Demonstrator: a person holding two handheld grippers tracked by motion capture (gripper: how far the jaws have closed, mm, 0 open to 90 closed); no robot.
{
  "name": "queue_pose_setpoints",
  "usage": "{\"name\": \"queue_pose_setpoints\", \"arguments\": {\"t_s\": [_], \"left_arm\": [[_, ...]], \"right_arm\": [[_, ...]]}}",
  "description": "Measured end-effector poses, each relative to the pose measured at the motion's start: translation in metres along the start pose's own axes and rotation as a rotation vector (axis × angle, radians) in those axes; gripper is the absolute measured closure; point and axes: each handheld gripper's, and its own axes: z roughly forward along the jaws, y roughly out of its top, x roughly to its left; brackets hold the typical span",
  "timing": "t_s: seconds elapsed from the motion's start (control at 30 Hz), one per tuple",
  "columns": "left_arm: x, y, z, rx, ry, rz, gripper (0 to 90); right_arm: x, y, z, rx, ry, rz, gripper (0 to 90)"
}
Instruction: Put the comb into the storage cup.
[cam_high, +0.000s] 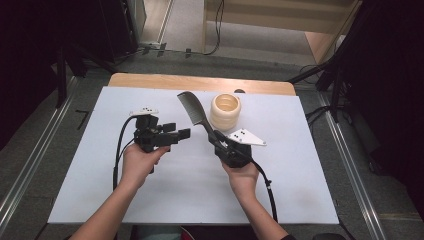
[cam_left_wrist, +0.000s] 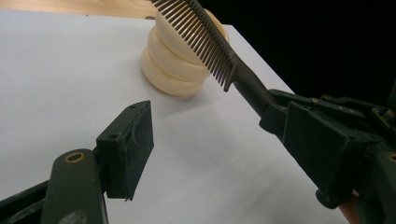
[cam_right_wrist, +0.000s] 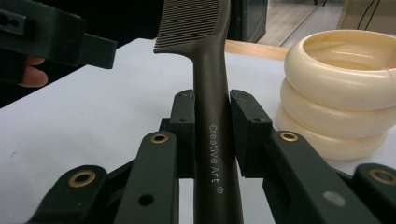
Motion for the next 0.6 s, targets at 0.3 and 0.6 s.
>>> {"name": "queue_pose_setpoints", "arguments": {"t_s": [0.3, 0.6], "left_arm": [[-0.003, 0.002, 0.007, -0.02, 0.01, -0.016, 25.5], [-0.002, 0.004, 0.014, -0.055, 0.016, -0.049, 26.1]], "right_arm": [[0.007, -0.002, 0.006, -0.026, 0.011, 0.014, 70.3], [0.014, -0.005, 0.013, -0.042, 0.015, 0.022, 70.3]]}}
